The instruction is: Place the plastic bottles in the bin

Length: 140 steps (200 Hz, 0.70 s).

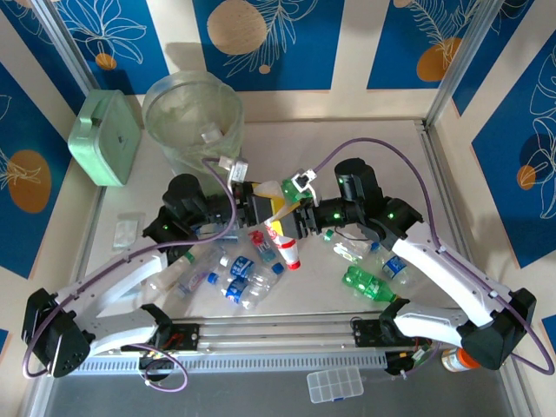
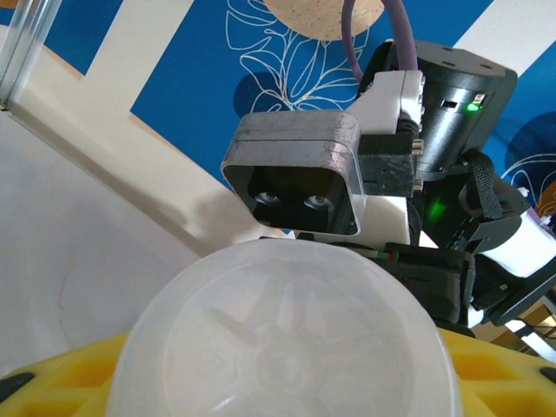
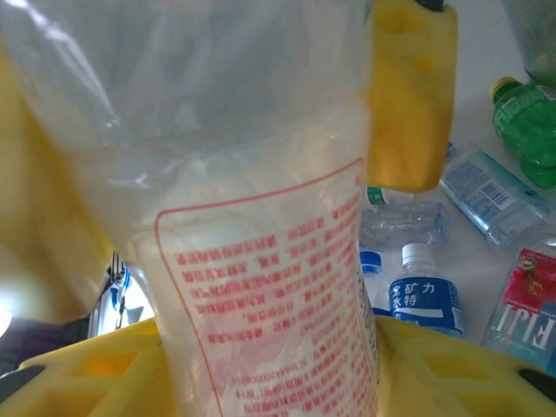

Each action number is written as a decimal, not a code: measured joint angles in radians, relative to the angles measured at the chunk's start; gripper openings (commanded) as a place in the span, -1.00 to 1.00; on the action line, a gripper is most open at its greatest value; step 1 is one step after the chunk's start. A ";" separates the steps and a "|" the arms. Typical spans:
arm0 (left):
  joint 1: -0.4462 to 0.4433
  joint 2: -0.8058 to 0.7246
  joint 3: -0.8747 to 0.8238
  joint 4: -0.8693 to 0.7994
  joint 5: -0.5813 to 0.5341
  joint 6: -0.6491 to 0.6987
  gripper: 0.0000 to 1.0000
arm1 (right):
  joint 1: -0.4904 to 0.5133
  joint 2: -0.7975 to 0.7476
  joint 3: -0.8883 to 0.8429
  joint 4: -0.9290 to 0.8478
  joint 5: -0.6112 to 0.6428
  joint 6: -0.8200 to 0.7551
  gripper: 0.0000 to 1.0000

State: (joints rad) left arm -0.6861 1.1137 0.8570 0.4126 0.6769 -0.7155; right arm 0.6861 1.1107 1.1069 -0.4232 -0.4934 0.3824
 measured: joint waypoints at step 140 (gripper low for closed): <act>-0.005 -0.088 0.025 -0.148 -0.221 0.181 -0.45 | -0.020 -0.170 -0.037 -0.014 0.134 -0.003 0.93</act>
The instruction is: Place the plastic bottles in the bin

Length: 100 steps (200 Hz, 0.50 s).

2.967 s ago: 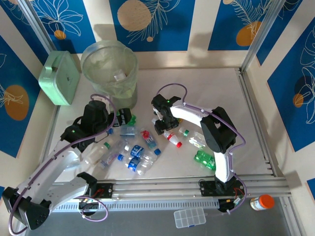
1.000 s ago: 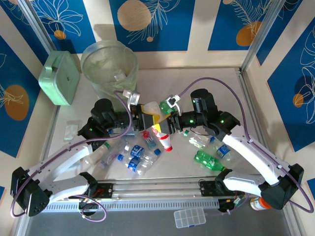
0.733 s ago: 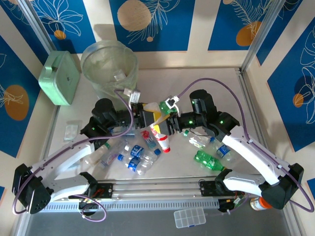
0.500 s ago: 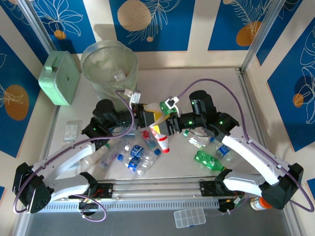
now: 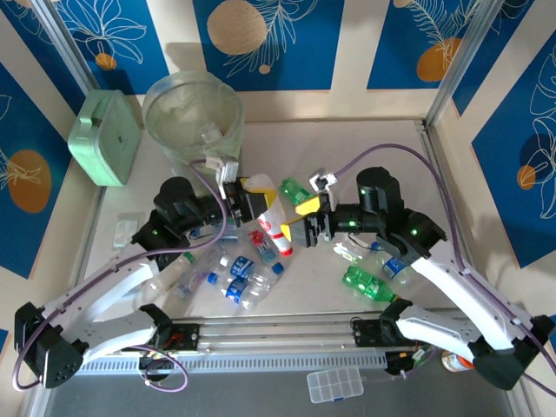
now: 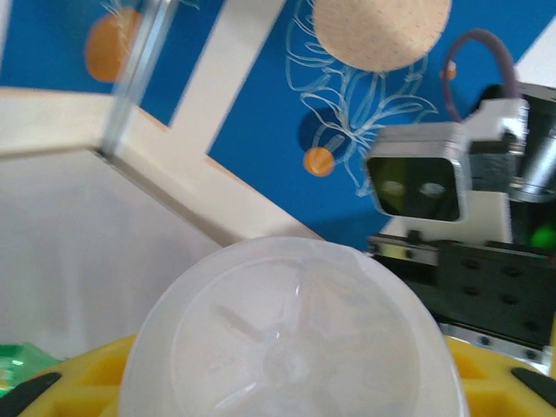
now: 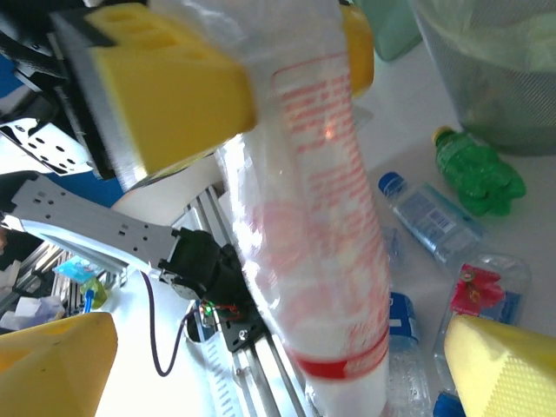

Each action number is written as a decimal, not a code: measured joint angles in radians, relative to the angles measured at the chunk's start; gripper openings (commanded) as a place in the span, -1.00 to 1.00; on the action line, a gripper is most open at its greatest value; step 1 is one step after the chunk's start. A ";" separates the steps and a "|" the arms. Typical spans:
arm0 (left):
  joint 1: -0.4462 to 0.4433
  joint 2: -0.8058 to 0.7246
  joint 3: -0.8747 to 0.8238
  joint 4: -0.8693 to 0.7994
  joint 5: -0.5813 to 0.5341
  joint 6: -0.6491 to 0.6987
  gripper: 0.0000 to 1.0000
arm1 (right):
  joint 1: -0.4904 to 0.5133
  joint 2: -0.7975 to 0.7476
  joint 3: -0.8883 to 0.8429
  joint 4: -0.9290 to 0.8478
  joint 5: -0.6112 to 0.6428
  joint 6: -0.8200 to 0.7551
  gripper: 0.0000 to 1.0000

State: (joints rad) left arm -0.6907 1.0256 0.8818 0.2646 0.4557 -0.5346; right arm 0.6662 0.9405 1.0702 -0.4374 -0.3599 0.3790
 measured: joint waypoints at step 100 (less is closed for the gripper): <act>0.327 0.150 0.372 -0.177 -0.233 0.105 -1.00 | -0.043 -0.062 -0.013 -0.051 0.047 -0.011 0.93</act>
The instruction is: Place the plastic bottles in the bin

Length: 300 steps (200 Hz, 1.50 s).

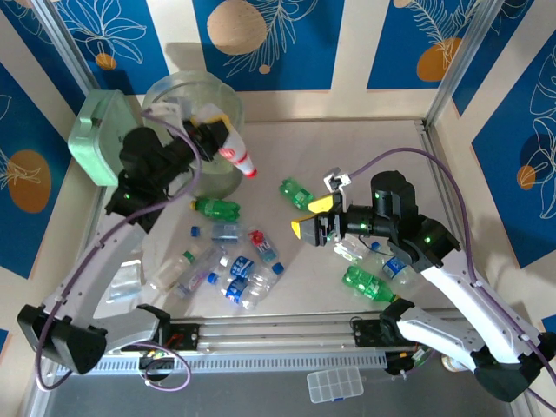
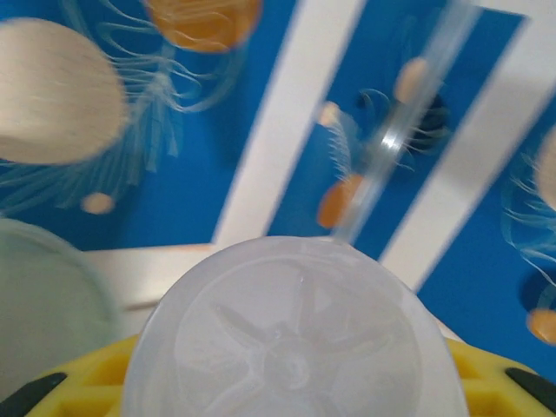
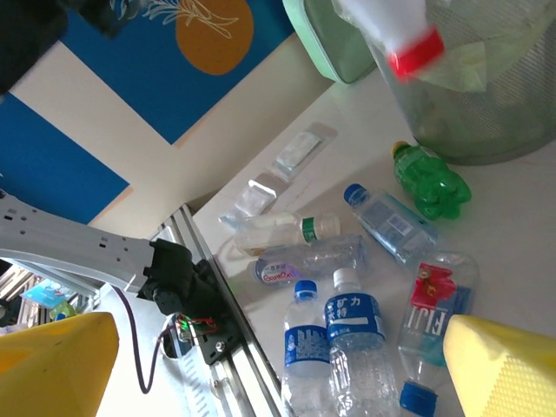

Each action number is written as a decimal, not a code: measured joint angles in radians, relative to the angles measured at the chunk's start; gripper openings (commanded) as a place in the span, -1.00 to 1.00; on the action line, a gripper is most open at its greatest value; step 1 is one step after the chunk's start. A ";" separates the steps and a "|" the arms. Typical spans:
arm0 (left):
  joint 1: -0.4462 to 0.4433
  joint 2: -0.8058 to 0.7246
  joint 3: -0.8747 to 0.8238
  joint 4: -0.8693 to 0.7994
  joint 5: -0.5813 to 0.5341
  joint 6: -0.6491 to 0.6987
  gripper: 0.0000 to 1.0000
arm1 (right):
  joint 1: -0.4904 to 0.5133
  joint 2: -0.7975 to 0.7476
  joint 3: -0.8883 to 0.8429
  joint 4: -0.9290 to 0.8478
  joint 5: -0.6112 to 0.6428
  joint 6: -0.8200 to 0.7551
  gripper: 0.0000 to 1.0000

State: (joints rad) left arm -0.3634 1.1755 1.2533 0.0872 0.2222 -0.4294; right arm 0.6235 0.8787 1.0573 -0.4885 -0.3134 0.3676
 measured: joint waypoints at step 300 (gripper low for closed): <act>0.217 0.834 0.639 -0.663 -0.359 -0.060 0.35 | -0.028 0.132 0.001 -0.035 -0.002 -0.034 0.92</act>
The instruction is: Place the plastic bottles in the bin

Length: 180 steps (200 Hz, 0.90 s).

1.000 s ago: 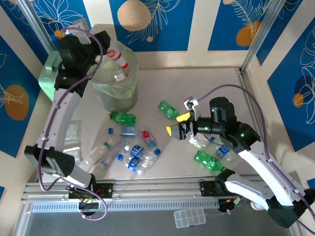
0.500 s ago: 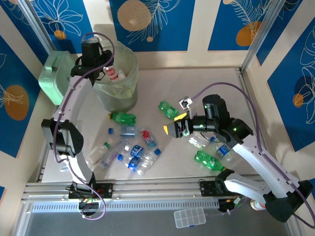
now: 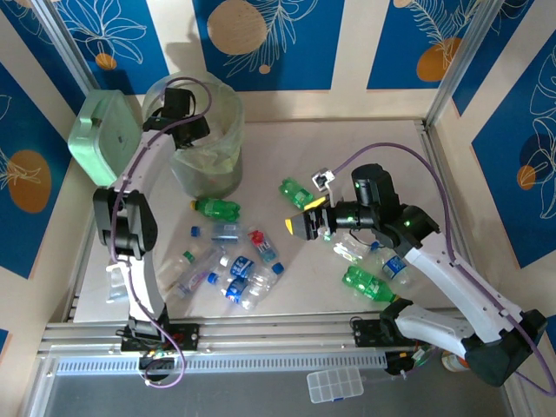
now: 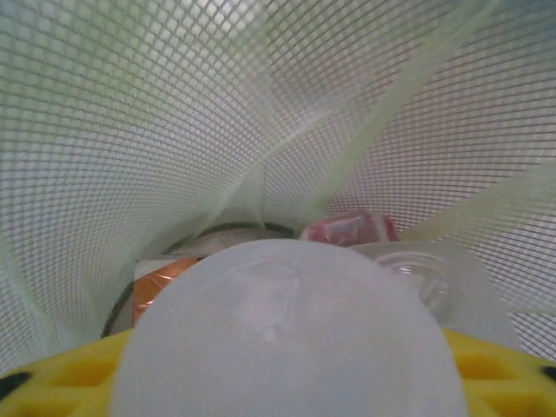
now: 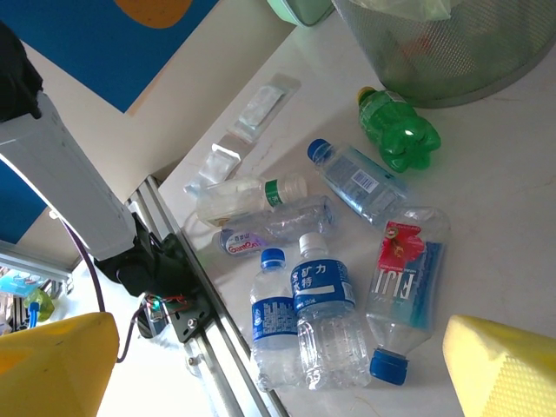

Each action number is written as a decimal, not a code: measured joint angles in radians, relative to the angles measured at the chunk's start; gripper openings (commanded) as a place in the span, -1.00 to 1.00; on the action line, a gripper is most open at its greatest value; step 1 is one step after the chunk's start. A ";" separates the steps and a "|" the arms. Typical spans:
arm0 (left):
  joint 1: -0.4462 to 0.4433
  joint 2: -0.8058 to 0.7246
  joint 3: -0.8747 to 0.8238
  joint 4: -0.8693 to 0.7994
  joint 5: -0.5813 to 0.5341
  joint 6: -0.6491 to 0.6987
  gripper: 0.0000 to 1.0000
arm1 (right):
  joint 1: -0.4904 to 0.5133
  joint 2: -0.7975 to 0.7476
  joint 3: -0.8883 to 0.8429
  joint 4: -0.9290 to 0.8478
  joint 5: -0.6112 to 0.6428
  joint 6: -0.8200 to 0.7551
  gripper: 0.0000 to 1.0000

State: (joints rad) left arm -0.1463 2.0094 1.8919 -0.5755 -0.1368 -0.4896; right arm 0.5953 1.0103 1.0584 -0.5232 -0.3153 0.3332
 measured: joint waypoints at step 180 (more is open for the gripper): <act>0.062 -0.371 -0.157 0.110 0.309 -0.199 0.99 | 0.008 -0.093 0.002 -0.025 0.022 0.000 0.92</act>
State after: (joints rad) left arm -0.0841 1.6386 1.7348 -0.4656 0.1722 -0.6884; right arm 0.6037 0.9176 1.0603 -0.5480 -0.2932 0.3328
